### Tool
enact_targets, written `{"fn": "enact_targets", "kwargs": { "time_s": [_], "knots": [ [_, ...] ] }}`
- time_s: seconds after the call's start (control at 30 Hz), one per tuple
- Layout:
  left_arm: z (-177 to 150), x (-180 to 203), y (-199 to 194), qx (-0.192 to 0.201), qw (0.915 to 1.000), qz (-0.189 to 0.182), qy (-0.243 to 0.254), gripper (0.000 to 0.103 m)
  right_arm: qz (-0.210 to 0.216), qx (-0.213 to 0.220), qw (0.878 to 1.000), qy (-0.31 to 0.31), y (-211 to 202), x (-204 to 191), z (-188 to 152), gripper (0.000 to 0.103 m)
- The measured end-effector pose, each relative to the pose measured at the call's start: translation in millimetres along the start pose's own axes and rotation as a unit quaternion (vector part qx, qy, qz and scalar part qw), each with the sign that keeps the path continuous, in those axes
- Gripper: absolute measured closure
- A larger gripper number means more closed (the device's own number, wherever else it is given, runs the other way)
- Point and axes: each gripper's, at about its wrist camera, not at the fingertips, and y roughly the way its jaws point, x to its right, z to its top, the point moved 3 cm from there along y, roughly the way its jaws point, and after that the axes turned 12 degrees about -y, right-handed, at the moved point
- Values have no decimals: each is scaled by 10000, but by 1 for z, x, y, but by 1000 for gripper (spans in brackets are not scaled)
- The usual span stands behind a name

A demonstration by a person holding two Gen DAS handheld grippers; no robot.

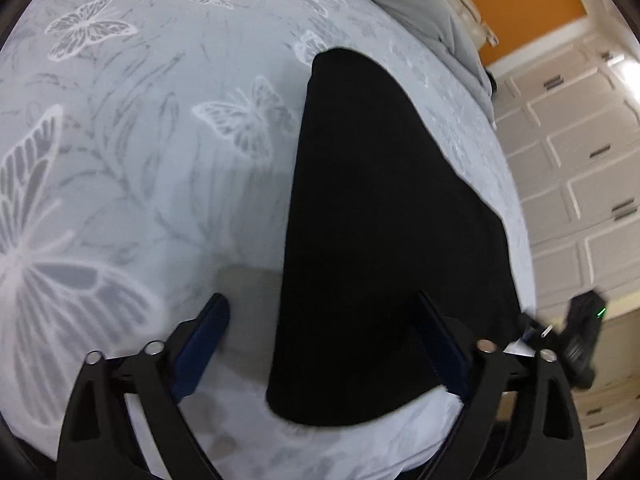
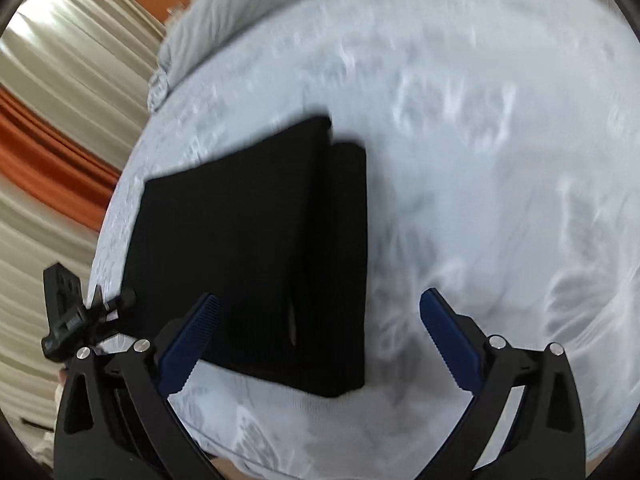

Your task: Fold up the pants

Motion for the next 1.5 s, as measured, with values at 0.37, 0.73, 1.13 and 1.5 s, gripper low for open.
{"fn": "enact_targets", "kwargs": {
  "time_s": [0.37,0.73,1.13,1.5],
  "knots": [
    [-7,41,-6,-105,9982,-350,477,60,772,531,9941,-554,-30,-43,-3,65],
    [-43,30,22,-341,9988,28,363,15,491,-8,9988,48,18,-15,-26,8],
    [-28,39,24,72,9996,-111,269,61,416,500,9977,-169,5,-29,-21,61],
    [-118,21,-62,-235,9983,-5,534,66,730,221,9962,-409,-50,-92,-121,62]
  ]
}}
